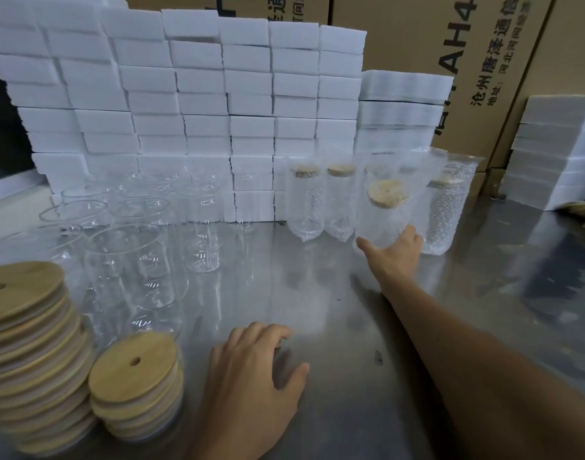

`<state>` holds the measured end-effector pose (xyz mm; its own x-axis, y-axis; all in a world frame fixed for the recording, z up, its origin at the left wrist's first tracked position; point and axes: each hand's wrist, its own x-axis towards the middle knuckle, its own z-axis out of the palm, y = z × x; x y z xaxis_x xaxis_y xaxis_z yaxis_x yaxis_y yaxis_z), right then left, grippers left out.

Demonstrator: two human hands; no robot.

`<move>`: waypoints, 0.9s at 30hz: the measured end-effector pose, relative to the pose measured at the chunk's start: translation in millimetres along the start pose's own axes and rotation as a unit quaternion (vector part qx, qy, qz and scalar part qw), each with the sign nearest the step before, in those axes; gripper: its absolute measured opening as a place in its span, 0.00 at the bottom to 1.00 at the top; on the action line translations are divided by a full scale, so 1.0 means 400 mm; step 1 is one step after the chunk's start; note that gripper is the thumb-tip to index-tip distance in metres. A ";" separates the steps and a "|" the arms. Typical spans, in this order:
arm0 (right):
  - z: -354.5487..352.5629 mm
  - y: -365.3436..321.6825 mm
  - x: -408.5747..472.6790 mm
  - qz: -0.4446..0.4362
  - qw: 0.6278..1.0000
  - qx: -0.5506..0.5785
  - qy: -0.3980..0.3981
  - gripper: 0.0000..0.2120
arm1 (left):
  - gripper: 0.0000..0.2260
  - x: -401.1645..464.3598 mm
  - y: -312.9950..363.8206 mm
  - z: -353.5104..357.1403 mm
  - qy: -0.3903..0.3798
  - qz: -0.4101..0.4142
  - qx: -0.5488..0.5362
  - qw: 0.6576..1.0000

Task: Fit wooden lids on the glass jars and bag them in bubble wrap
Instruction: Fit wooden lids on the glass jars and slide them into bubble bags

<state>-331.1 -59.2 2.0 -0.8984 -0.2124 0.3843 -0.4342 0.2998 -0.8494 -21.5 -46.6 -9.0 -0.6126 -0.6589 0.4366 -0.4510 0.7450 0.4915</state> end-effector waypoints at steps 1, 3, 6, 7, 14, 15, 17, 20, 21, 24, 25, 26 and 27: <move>0.005 0.001 0.008 0.012 1.000 -0.004 0.001 0.47 | 0.21 0.001 -0.001 0.000 0.004 -0.001 -0.007 1.000; 0.011 0.002 0.023 0.027 1.000 -0.004 0.005 0.46 | 0.20 0.003 -0.005 0.001 0.003 -0.002 -0.002 1.000; 0.019 0.009 0.041 0.027 0.999 0.019 0.013 0.45 | 0.20 0.005 -0.009 0.006 0.003 -0.005 -0.003 1.000; 0.021 0.010 0.045 0.031 0.999 0.032 0.018 0.45 | 0.20 0.006 -0.008 0.006 0.005 -0.008 -0.008 1.000; 0.033 0.012 0.063 0.040 0.999 0.019 0.019 0.43 | 0.16 0.005 -0.011 0.005 0.001 -0.013 -0.009 1.000; 0.034 0.013 0.065 0.042 0.999 0.017 0.021 0.43 | 0.16 0.006 -0.011 0.004 0.002 -0.014 -0.009 1.000; 0.035 0.014 0.066 0.045 0.999 0.011 0.019 0.43 | 0.19 0.007 -0.008 0.005 -0.003 -0.016 0.002 1.000; 0.033 0.011 0.065 0.043 0.999 0.007 0.029 0.41 | 0.24 0.006 -0.006 0.003 -0.005 -0.023 0.010 1.000; 0.031 0.010 0.065 0.043 0.998 0.015 0.037 0.40 | 0.25 0.007 -0.006 0.002 -0.005 -0.026 0.012 1.000; 0.029 0.007 0.065 0.052 0.997 0.033 0.052 0.37 | 0.22 0.007 -0.007 -0.002 -0.011 -0.027 0.027 0.999; 0.029 0.007 0.065 0.054 0.997 0.028 0.052 0.36 | 0.20 0.007 -0.006 -0.002 -0.014 -0.028 0.030 0.999; 0.030 0.006 0.065 0.056 0.997 0.021 0.051 0.35 | 0.17 0.007 -0.005 -0.002 -0.016 -0.029 0.029 0.999; 0.031 0.006 0.065 0.058 0.997 0.013 0.050 0.35 | 0.16 0.008 -0.004 -0.002 -0.017 -0.028 0.026 0.999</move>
<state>-354.7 -75.4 5.6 -0.9450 -0.0832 0.3162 -0.3265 0.2921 -0.8989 -22.1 -50.0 -7.9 -0.6061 -0.6969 0.3833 -0.5187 0.7117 0.4738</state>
